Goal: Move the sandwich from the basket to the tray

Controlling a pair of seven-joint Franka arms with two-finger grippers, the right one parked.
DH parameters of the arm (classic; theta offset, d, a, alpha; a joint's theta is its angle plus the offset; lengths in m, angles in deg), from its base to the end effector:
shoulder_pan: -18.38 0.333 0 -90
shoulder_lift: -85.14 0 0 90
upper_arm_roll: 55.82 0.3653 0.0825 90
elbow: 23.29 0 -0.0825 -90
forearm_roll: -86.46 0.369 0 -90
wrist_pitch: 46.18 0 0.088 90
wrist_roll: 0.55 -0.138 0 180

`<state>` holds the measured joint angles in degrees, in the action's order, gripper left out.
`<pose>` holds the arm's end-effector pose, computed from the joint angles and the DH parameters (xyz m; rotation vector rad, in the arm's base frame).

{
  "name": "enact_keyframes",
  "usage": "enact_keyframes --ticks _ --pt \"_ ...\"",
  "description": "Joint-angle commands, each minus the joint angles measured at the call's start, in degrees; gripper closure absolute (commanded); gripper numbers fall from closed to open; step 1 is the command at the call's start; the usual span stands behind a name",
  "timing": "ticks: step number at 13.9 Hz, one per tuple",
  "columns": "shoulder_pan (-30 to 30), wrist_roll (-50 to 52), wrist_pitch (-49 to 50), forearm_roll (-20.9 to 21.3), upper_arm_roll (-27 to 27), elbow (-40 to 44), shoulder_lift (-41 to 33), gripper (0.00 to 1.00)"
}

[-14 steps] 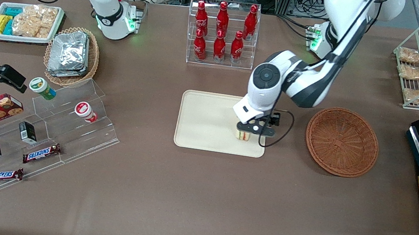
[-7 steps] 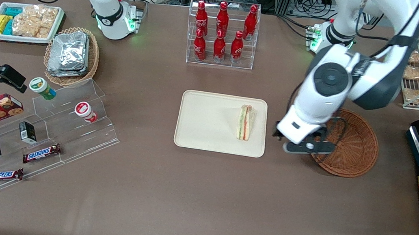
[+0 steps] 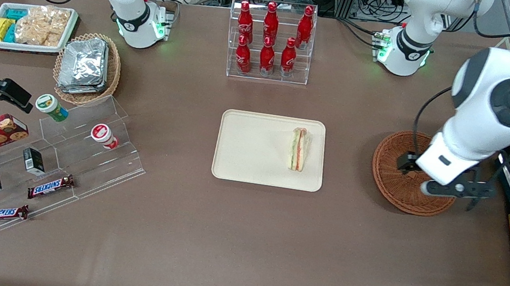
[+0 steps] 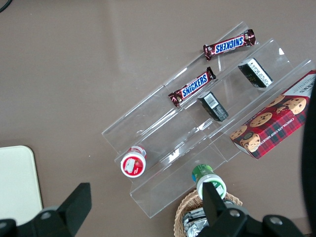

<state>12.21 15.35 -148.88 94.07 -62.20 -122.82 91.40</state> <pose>0.5700 -0.1085 0.5247 -3.0151 -0.0394 0.0343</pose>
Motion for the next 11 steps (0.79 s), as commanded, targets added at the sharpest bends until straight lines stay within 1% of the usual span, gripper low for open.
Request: enact_keyframes --ticks 1,3,5,8,11 --pt "2.8 -5.4 2.3 -0.3 -0.8 1.1 -2.4 0.00" --pt "3.3 -7.5 7.0 -0.5 -0.7 5.8 -2.0 0.00" --pt "4.8 -11.9 10.8 -2.4 -0.8 9.3 -1.6 0.00" --pt "5.9 -14.3 12.8 -4.4 -0.5 8.7 -4.8 0.00" --pt "6.0 -14.5 15.3 -4.7 -0.4 8.5 -6.6 0.00"
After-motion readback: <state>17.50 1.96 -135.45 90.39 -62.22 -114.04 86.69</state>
